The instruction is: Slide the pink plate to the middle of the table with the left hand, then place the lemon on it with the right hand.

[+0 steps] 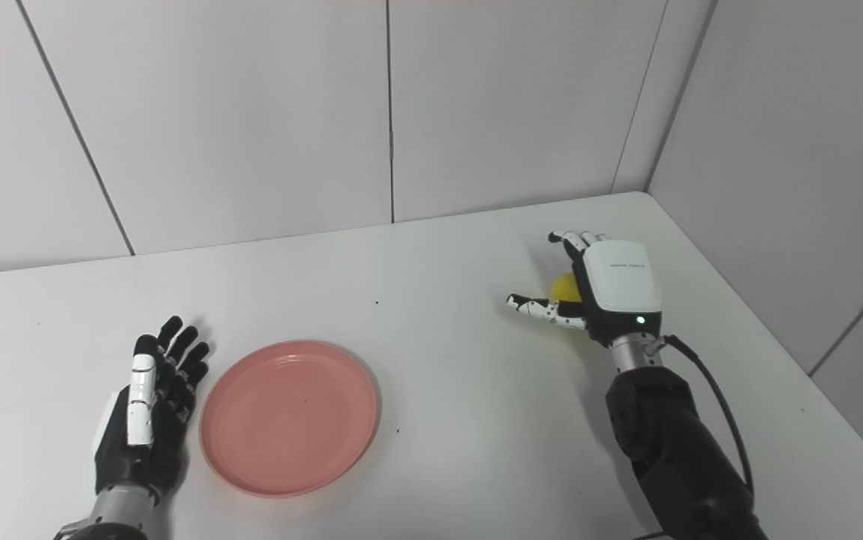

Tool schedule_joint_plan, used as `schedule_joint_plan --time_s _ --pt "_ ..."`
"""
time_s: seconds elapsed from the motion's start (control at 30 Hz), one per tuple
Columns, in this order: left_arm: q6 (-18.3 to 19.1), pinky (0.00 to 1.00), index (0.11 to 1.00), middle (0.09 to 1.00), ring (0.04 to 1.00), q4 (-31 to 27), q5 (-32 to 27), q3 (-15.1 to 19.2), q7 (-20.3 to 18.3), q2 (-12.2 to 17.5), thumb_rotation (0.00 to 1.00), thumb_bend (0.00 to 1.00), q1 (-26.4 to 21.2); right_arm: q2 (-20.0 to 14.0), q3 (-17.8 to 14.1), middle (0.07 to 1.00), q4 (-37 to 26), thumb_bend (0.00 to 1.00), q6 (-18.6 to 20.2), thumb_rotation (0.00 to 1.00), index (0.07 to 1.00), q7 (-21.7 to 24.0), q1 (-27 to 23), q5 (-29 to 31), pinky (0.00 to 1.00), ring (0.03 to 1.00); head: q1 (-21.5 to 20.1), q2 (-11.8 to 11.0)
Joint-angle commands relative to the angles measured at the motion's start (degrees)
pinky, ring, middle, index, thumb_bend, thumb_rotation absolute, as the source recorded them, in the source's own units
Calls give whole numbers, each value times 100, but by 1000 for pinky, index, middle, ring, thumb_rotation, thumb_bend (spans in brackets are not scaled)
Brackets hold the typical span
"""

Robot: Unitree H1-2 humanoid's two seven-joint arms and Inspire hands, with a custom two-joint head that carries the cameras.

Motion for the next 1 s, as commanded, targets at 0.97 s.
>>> schedule_joint_plan --time_s 0.97 --pt "412 1000 927 955 933 61 -60 -10 0 -1 906 605 170 -240 75 736 376 800 272 807 723 -122 -255 258 628 692 29 37"
